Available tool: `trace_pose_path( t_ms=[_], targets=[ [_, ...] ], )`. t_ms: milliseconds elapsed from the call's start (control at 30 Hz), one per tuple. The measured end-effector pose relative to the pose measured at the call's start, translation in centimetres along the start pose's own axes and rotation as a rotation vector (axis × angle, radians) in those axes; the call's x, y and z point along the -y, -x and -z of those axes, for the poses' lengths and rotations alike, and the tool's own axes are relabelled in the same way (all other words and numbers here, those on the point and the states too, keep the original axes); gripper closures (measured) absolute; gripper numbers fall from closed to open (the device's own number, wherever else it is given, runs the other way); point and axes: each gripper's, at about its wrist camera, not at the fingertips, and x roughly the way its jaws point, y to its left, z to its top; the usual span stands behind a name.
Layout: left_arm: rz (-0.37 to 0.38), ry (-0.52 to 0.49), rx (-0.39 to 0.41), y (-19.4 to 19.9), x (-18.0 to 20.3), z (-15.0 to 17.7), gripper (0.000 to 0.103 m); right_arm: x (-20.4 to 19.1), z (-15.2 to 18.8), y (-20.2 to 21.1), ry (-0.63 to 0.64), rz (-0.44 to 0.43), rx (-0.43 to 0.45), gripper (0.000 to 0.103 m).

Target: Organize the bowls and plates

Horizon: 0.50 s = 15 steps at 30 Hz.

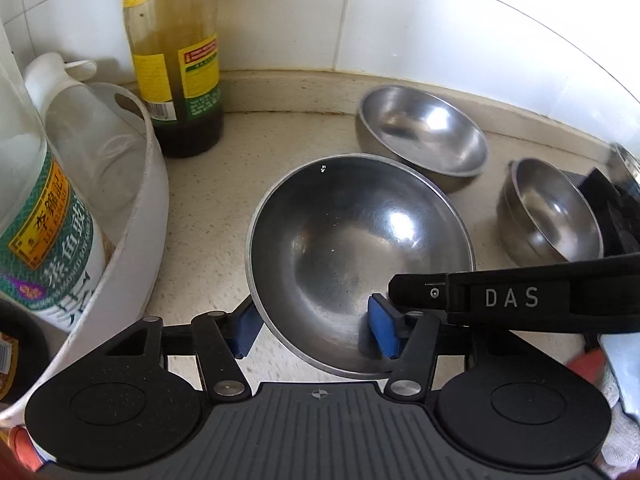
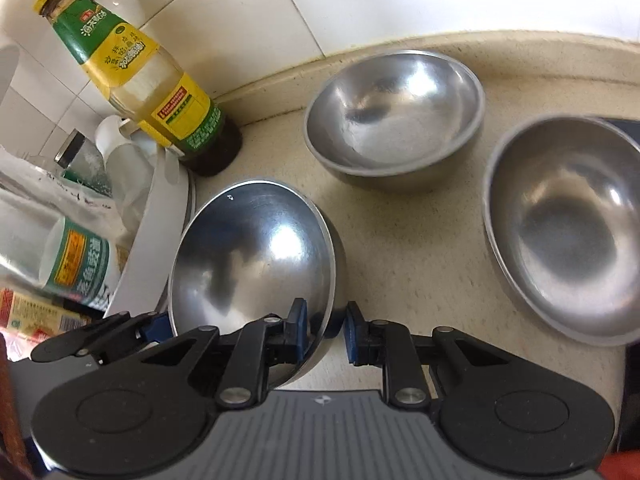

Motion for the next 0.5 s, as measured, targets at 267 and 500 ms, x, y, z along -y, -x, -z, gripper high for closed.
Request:
trace_pose_path(
  t_ms=[267,500],
  targets=[
    [0.035,-0.077,-0.009,2.5,1.7,2.5,0.036,0.5,3.0,2.7,0.013,-0.005,-0.032,0.082],
    [0.060,-0.107,-0.014,3.4,2.6,3.9,0.033,0.8,5.0,4.4,-0.003,-0.013,-0.035,0.081]
  ],
)
